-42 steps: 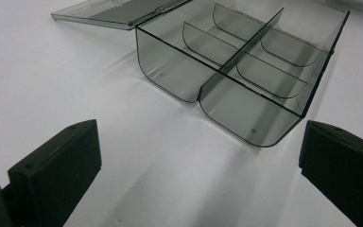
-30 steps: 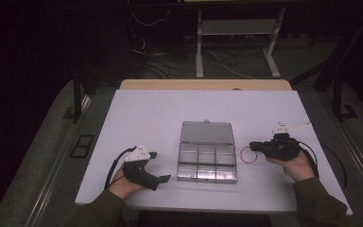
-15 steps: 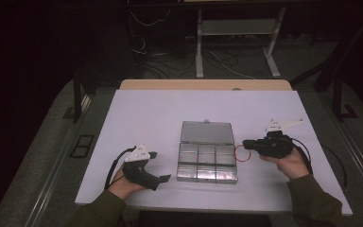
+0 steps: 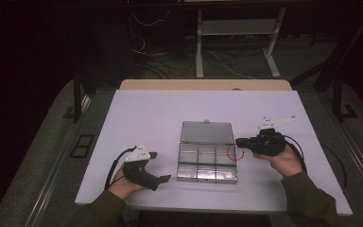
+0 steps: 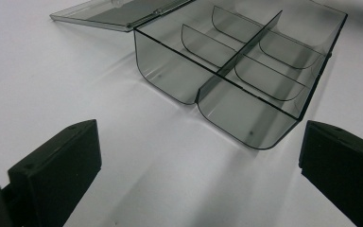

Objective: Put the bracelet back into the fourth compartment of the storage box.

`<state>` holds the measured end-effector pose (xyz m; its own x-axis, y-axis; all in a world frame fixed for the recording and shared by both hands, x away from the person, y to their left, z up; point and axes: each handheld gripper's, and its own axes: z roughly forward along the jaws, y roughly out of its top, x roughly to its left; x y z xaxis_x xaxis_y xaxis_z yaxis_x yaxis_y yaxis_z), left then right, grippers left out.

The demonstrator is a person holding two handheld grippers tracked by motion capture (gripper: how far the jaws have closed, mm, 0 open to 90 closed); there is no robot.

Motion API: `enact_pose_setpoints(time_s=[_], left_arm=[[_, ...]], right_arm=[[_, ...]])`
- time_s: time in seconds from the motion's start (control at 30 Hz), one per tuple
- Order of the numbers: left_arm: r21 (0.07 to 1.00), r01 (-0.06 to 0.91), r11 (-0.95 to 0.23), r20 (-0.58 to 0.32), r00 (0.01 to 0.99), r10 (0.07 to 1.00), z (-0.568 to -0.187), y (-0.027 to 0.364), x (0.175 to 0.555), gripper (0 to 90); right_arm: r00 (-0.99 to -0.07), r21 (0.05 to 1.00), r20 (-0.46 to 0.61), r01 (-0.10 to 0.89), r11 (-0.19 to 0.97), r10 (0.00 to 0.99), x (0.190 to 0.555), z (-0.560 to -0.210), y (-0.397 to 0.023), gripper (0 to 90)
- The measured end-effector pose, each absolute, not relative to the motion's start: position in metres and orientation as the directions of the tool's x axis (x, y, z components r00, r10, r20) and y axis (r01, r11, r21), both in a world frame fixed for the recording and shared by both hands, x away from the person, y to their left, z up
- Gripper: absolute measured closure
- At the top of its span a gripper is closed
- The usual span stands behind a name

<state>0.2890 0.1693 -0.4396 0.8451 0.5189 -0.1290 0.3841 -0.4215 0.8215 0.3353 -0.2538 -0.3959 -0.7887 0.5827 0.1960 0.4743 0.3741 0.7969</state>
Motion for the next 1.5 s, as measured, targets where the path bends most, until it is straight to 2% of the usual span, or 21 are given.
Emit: enact_pose_setpoints(time_s=[1.5], left_arm=[[0.823,0.385,-0.417,-0.133,0.845,0.518,-0.440,0.170,0.289,0.0]], right_arm=[[-0.870,0.789,0.175,0.404,0.463,0.460,0.353,-0.395,-0.178,85.7]])
